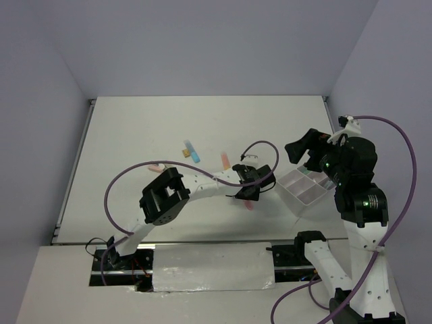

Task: Sort the stationery into containers
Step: Pick up the stationery from the center of the board.

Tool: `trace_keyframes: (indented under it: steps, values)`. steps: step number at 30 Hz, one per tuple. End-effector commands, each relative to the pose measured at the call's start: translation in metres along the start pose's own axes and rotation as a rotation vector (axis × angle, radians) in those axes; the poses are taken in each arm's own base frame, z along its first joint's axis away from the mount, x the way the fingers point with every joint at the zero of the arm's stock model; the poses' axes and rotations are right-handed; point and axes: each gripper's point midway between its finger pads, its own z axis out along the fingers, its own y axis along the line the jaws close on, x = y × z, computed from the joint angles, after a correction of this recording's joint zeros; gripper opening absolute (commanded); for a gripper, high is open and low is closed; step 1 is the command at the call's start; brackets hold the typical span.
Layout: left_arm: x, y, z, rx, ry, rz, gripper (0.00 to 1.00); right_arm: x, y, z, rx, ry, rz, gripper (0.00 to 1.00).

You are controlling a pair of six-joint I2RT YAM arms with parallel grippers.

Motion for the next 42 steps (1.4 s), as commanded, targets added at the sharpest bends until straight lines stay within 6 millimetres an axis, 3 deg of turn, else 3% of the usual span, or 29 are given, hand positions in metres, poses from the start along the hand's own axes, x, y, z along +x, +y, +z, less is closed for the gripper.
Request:
trace_keyframes:
  steps: [1,12,17,19,23,24,28,32,35,37,38,40,41,42]
  values:
    - [0.027,0.006,-0.007,-0.045,0.053,0.024,0.79,-0.009,0.009,0.002,-0.045,-0.037,-0.015,0.94]
    - [0.035,0.009,-0.001,-0.084,0.051,-0.064,0.66,-0.004,0.014,0.002,-0.082,-0.026,-0.021,0.94]
    - [0.032,0.014,0.002,-0.099,0.030,-0.074,0.44,-0.003,0.014,0.002,-0.089,-0.026,-0.025,0.94]
    - [0.032,0.015,0.002,-0.095,0.023,-0.079,0.26,-0.002,0.015,0.002,-0.094,-0.023,-0.025,0.94]
    - [0.026,0.022,-0.002,-0.095,0.004,-0.100,0.05,0.001,0.019,0.003,-0.122,-0.013,-0.025,0.94]
    - [0.023,0.025,-0.009,-0.091,-0.005,-0.107,0.00,0.003,0.021,0.004,-0.138,-0.008,-0.023,0.94]
    - [0.000,0.042,-0.034,-0.085,-0.096,-0.174,0.00,0.008,0.020,0.010,-0.143,0.009,-0.006,0.94]
    - [-0.034,0.060,-0.075,-0.024,-0.175,-0.298,0.00,0.016,0.028,0.017,-0.202,0.031,0.026,0.94]
    - [-0.049,0.080,-0.090,-0.004,-0.192,-0.410,0.00,0.030,0.043,0.024,-0.271,0.057,0.028,0.94]
    - [-0.065,0.092,-0.112,0.045,-0.228,-0.518,0.00,0.044,0.058,0.034,-0.322,0.074,0.033,0.93]
    - [-0.078,0.097,-0.133,0.092,-0.266,-0.563,0.00,0.048,0.065,0.036,-0.353,0.073,0.034,0.94]
    - [-0.089,0.104,-0.150,0.132,-0.310,-0.639,0.00,0.063,0.082,0.043,-0.440,0.075,0.059,0.93]
    - [-0.099,0.113,-0.167,0.155,-0.353,-0.684,0.00,0.079,0.084,0.049,-0.462,0.100,0.079,0.93]
    - [-0.105,0.119,-0.177,0.170,-0.374,-0.730,0.00,0.075,0.104,0.045,-0.553,0.057,0.064,0.93]
